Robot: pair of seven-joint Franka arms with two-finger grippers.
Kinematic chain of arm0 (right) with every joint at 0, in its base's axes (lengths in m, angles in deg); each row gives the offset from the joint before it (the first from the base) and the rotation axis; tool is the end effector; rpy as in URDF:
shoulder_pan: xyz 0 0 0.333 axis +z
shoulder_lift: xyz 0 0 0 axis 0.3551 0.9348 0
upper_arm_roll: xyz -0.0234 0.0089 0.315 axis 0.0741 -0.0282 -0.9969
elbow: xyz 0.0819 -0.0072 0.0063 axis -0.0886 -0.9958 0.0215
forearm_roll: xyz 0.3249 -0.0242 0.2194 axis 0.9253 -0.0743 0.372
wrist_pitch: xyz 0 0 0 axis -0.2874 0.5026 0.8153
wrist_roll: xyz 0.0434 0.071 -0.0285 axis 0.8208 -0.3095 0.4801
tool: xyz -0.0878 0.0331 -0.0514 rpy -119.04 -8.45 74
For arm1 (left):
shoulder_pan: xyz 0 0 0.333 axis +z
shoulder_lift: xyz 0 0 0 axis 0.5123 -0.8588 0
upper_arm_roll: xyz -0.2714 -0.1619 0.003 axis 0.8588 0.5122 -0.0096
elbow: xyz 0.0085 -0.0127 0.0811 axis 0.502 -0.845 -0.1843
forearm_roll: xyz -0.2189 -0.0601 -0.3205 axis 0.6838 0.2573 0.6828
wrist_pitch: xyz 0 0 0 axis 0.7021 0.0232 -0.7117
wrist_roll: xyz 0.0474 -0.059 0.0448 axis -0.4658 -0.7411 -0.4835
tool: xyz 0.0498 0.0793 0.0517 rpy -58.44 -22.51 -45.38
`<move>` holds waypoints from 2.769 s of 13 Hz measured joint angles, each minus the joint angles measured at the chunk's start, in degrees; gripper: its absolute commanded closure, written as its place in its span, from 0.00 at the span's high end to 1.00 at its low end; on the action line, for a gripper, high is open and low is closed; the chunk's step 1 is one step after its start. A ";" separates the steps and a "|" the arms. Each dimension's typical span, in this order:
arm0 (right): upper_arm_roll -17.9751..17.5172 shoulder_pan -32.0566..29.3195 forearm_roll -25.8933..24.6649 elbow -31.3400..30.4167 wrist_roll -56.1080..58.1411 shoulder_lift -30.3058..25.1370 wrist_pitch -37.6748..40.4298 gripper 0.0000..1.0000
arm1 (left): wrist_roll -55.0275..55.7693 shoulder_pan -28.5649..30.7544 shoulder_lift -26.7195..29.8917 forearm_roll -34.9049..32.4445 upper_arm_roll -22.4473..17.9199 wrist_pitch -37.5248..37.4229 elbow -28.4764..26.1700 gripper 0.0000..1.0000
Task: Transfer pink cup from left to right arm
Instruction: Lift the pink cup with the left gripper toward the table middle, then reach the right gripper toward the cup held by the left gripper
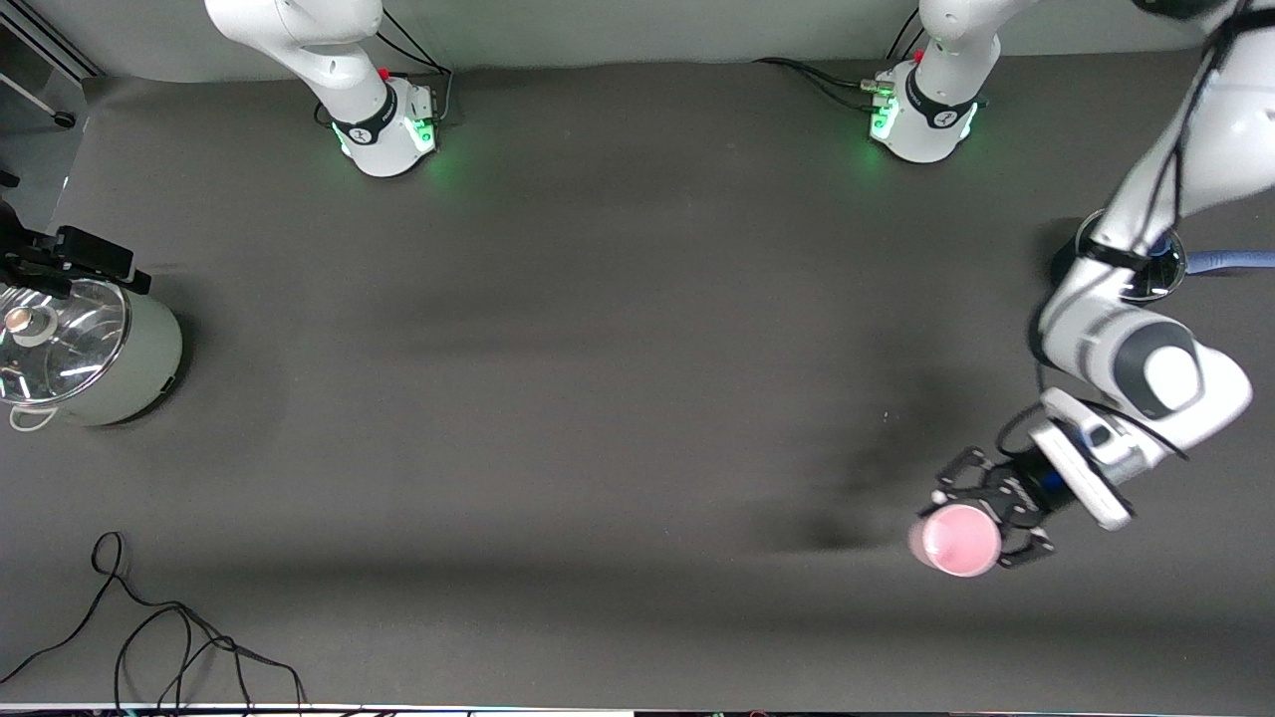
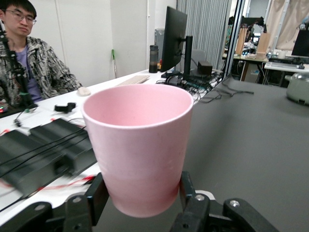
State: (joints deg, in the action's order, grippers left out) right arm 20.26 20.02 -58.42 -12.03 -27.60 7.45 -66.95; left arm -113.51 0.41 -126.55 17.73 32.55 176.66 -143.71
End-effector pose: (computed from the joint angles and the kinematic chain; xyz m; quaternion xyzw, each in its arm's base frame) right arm 0.5562 -0.0414 0.6306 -0.9985 0.0107 0.0359 0.0388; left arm 0.6846 -0.0678 0.3128 0.7066 -0.3783 0.5140 0.3056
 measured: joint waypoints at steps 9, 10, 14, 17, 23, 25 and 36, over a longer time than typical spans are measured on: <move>-0.66 1.06 8.60 0.49 -11.45 0.17 -0.06 1.00 | -0.15 -0.54 15.89 24.80 31.96 28.78 -13.66 0.18; -0.90 1.12 9.76 0.68 -14.95 0.16 -0.07 1.00 | -0.10 -1.48 16.08 25.29 33.11 30.84 -13.62 0.18; -2.48 4.96 11.93 2.86 -32.53 0.69 -0.31 1.00 | 0.34 -4.71 16.12 25.49 33.47 34.24 -13.12 0.18; -2.75 11.98 11.95 6.75 -51.99 3.43 -0.98 1.00 | 0.57 -5.48 16.11 25.59 33.48 34.56 -12.64 0.17; -2.91 23.41 11.95 12.79 -85.18 11.05 -9.53 0.99 | 0.82 -6.21 16.10 25.76 33.48 34.64 -12.01 0.17; -2.93 27.00 11.96 15.55 -92.51 13.15 -11.11 0.99 | 1.27 -6.51 16.10 25.77 33.47 34.66 -11.77 0.17; -2.85 38.86 11.59 19.62 -118.86 17.88 -15.62 0.97 | 1.53 -6.61 16.09 25.80 33.32 34.79 -11.23 0.17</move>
State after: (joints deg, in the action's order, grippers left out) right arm 17.42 58.88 -46.84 7.59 -146.46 25.33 -82.57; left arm -111.98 -6.20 -110.46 43.53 65.87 211.44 -154.94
